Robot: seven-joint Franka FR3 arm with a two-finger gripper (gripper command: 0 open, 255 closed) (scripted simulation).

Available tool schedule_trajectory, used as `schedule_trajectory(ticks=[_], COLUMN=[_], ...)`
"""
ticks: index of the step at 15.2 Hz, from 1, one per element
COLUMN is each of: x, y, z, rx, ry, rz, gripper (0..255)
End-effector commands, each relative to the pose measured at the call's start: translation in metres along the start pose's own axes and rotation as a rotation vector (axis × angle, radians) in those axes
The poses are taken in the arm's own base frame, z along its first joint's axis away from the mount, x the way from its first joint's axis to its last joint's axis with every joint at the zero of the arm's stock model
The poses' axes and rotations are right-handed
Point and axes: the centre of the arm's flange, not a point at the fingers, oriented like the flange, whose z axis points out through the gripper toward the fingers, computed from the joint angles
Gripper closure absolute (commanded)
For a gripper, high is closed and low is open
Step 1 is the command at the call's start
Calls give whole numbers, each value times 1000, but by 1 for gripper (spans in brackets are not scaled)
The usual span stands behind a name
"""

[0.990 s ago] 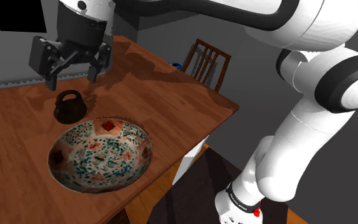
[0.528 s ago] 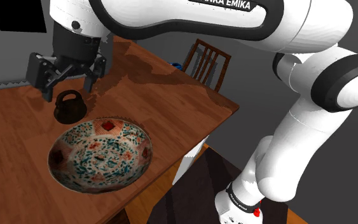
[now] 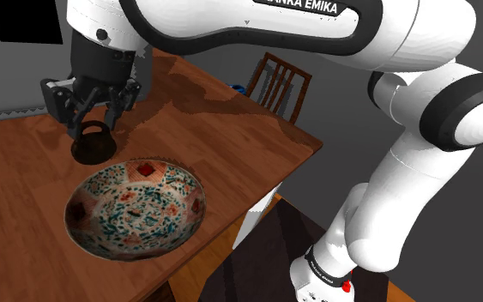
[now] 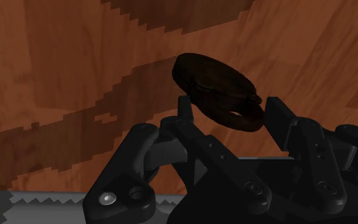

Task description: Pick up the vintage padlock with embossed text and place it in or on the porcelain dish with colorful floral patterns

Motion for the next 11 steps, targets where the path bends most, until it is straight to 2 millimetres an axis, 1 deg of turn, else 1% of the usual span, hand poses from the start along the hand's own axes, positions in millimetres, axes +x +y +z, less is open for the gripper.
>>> schedule_trajectory(ticks=[1,8,11], x=[0,0,3], y=[0,0,-2], z=[1,1,-15], rx=[0,0,0], ry=[-1,-1,-1], rz=[0,0,0], gripper=[255,255,255])
